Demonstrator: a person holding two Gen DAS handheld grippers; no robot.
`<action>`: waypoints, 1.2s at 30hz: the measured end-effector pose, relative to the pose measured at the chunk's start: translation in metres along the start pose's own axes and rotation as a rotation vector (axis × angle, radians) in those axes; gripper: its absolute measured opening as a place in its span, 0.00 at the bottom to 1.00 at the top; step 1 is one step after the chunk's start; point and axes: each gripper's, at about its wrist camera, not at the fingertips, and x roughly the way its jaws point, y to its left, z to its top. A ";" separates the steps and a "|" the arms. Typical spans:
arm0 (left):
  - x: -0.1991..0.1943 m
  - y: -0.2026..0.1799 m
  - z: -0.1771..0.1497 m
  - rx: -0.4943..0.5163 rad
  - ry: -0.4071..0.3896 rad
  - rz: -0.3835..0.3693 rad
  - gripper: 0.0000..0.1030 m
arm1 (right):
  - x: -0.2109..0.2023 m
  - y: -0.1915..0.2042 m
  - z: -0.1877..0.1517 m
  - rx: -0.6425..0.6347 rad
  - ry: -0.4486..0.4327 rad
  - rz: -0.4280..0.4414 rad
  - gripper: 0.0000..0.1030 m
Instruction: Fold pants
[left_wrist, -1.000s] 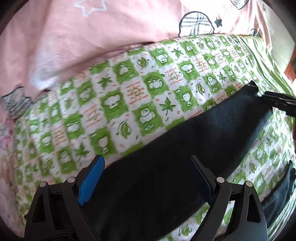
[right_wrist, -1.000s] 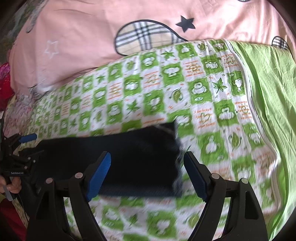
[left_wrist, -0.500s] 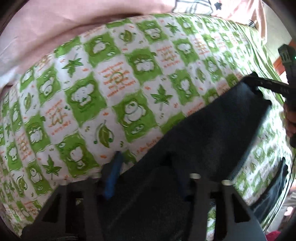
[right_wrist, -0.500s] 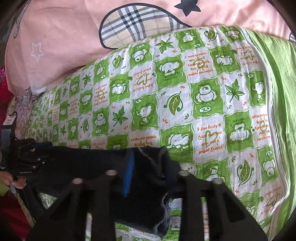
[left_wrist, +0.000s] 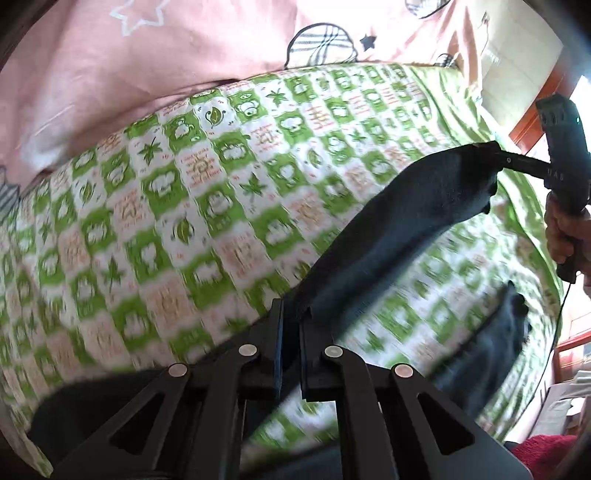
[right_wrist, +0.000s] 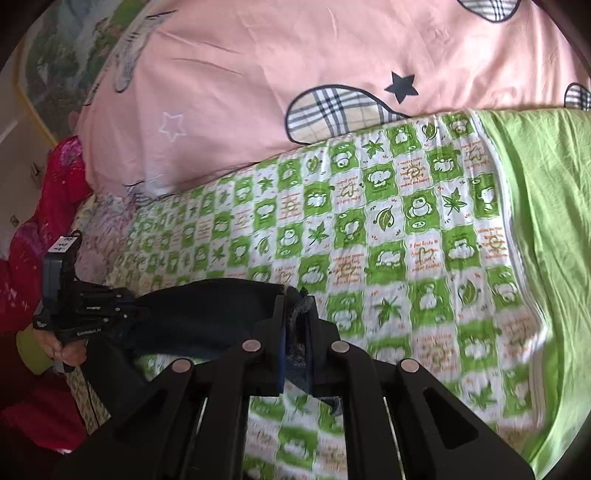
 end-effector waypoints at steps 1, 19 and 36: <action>-0.006 -0.005 -0.007 -0.008 -0.005 -0.005 0.04 | -0.005 0.002 -0.006 -0.018 -0.019 0.002 0.08; -0.060 -0.078 -0.136 -0.071 0.013 -0.091 0.04 | -0.060 0.028 -0.126 -0.157 0.128 -0.065 0.08; -0.034 -0.102 -0.179 -0.078 0.094 -0.088 0.05 | -0.058 0.029 -0.179 -0.285 0.262 -0.140 0.08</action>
